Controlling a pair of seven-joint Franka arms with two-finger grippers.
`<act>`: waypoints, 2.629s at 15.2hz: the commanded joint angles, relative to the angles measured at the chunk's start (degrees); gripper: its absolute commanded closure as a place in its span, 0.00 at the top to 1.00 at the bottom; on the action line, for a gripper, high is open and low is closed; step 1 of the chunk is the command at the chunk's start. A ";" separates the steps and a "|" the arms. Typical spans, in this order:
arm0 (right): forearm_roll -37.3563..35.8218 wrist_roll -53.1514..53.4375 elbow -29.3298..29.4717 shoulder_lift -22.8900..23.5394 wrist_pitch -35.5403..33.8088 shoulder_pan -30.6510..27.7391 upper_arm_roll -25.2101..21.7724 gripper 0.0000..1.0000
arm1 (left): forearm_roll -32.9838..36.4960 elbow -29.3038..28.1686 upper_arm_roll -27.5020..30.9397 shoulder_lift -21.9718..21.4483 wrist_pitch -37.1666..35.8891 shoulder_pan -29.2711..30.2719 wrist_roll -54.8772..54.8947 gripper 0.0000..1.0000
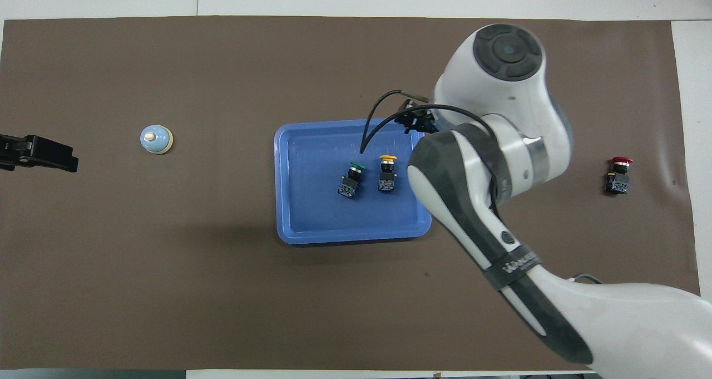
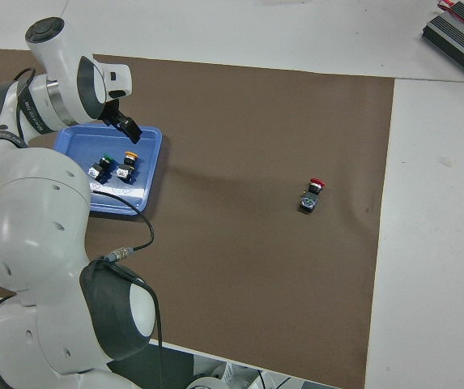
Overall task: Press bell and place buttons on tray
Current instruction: 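Grasp the green-capped button and place it in the tray, then move the right gripper to the red-capped button and grasp it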
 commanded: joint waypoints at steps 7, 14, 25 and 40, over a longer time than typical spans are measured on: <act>-8.30 -31.48 -9.57 -4.66 -2.93 -24.41 0.85 1.00 | 0.54 0.37 0.09 -0.34 -0.98 0.07 0.25 1.00; -8.30 -42.60 -28.37 -9.15 20.70 -35.78 0.94 1.00 | 0.54 0.37 0.09 -0.25 -0.98 0.07 0.25 1.00; -8.30 -43.30 -35.95 -7.22 33.99 -37.54 0.94 0.96 | 0.54 0.37 0.09 -0.34 -0.98 0.07 0.25 1.00; -7.34 -42.18 -28.15 -7.74 22.78 -31.50 1.91 0.00 | 0.54 0.37 0.09 -0.25 -0.98 0.07 0.25 1.00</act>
